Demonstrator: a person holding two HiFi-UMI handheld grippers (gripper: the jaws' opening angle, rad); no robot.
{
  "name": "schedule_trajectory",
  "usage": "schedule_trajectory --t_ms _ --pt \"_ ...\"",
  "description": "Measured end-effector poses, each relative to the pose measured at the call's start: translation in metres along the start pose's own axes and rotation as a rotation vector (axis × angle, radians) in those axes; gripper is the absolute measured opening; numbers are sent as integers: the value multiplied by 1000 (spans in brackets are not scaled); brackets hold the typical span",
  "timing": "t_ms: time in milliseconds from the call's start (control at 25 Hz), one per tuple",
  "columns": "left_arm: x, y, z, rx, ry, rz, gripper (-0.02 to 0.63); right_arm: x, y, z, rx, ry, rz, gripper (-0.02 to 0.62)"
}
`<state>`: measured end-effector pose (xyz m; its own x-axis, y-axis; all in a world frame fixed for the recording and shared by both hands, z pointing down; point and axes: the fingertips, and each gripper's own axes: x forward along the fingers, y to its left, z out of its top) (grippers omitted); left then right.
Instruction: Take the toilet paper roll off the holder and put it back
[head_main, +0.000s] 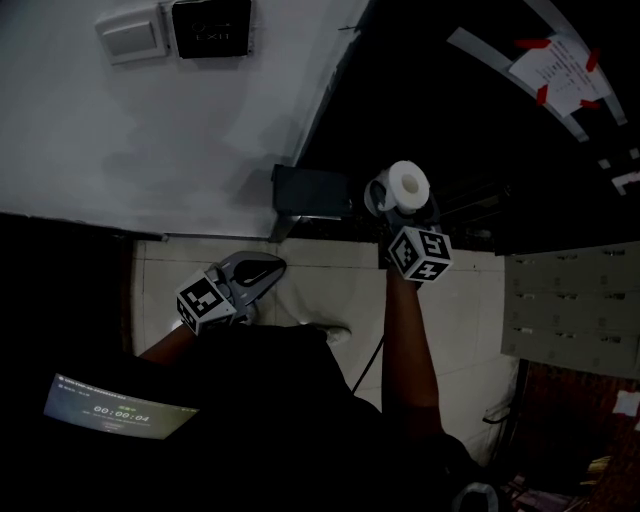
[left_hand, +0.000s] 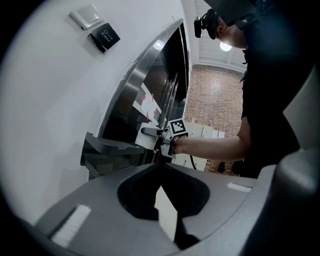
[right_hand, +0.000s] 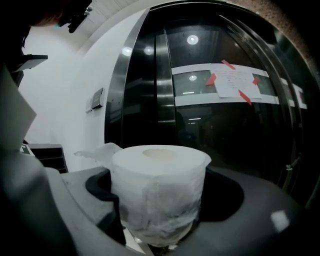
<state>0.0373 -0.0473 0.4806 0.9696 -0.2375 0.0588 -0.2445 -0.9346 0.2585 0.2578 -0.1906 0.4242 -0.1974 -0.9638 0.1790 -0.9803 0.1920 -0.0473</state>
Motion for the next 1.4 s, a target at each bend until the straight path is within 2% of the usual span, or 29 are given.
schedule_trajectory --t_ms 160,320,400,640,760,800,880,1000,1400 --pt "-2 -3 3 -6 4 5 3 0 -4 -8 45 -6 -4 457" --pt "-4 -3 1 3 0 12 3 -1 -16 -28 222 -51 -22 457" --pt "-6 -3 1 3 1 15 3 -3 -25 -46 391 -78 -34 457" --pt "-11 -5 -1 8 3 17 3 -1 -36 -112 1018 -173 -34 457" --pt "-12 -5 -2 9 4 14 3 0 -32 -147 1385 -251 -47 457" --pt "-12 -5 -2 10 4 13 3 2 -29 -155 1466 -268 -47 457" --pt "-12 -5 -3 10 3 13 3 5 -19 -162 1520 -270 -28 457" --pt "-14 -5 -4 11 1 15 3 11 -6 -161 1524 -259 3 457" --pt "-17 -2 -6 5 -7 27 3 25 36 -171 1549 -204 24 457"
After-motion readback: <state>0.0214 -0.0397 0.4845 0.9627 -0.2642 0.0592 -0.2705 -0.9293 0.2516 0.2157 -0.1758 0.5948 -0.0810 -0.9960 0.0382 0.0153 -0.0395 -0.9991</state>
